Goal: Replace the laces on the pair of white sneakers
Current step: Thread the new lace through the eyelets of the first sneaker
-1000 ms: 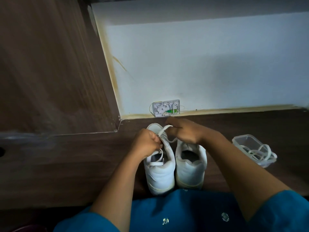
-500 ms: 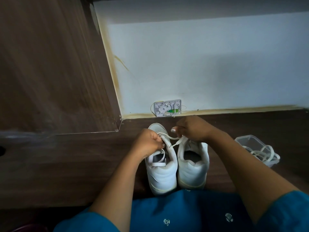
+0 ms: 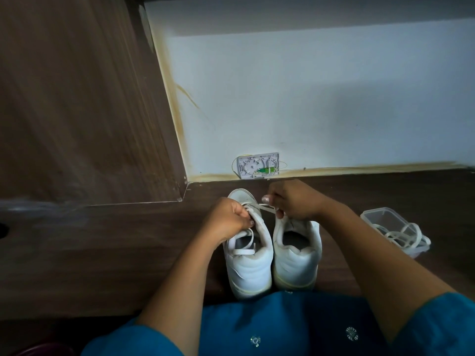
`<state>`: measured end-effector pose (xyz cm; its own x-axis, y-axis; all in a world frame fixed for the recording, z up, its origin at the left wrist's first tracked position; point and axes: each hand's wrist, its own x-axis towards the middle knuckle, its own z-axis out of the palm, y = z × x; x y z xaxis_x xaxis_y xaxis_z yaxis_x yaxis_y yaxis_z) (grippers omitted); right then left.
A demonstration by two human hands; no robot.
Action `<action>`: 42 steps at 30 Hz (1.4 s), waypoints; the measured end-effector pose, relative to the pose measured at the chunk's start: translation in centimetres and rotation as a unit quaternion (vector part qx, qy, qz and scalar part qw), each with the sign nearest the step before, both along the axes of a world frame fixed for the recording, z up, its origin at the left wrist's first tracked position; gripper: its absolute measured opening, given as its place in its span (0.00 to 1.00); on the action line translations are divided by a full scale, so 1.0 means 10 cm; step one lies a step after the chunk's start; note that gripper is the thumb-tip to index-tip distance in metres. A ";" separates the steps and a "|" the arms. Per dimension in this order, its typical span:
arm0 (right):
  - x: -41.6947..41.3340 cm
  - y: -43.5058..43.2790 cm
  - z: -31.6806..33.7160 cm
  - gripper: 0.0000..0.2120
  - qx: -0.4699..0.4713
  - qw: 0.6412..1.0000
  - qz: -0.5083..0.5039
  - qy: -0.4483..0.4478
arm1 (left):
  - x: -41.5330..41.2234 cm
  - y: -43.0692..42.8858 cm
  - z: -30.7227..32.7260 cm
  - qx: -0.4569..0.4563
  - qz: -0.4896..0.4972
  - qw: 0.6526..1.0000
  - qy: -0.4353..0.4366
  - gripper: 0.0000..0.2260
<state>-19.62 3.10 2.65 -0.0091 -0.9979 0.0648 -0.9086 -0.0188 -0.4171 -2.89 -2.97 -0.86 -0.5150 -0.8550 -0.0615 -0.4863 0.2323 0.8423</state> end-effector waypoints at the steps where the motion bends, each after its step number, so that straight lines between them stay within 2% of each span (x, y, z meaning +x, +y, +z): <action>1: 0.01 0.00 -0.01 0.10 -0.002 1.000 -0.004 -0.018 | 0.00 0.00 0.00 -0.003 0.002 1.000 0.000 0.13; 5: 0.10 0.00 -0.01 0.07 -0.006 1.000 0.021 -0.019 | -0.01 0.02 0.01 -0.006 0.004 1.000 0.003 0.12; 17: 0.17 -0.01 0.01 0.08 -0.017 0.995 0.066 0.069 | -0.01 0.00 -0.02 -0.011 -0.004 1.000 0.018 0.13; 23: 0.23 -0.06 0.00 0.10 -0.025 0.993 0.081 0.077 | -0.01 0.00 -0.03 -0.013 -0.003 1.000 0.021 0.14; 25: 0.25 -0.06 0.00 0.09 -0.022 0.995 0.075 0.063 | -0.01 0.01 -0.03 -0.016 0.007 1.000 0.025 0.14; 29: 0.21 -0.02 -0.05 0.06 -0.041 0.996 0.037 -0.065 | -0.03 0.03 -0.06 -0.032 -0.001 0.999 0.029 0.15; 31: 0.21 0.00 -0.04 0.03 -0.037 0.997 0.039 -0.050 | -0.04 0.04 -0.06 -0.056 -0.012 0.998 0.022 0.16; 34: 0.19 -0.04 -0.07 0.11 -0.028 0.998 0.055 0.013 | -0.05 0.05 -0.02 -0.099 0.010 0.995 0.017 0.11; 37: 0.14 -0.04 -0.13 0.21 -0.016 0.997 0.019 0.074 | -0.05 0.07 0.04 -0.110 0.021 0.994 0.019 0.11; 39: 0.13 0.01 -0.12 0.24 -0.021 0.999 0.006 0.049 | -0.04 0.08 0.07 -0.128 0.010 0.992 -0.003 0.10; 42: 0.15 0.11 -0.01 0.23 -0.042 0.999 0.009 -0.022 | -0.04 0.08 0.08 -0.150 -0.010 0.988 -0.030 0.14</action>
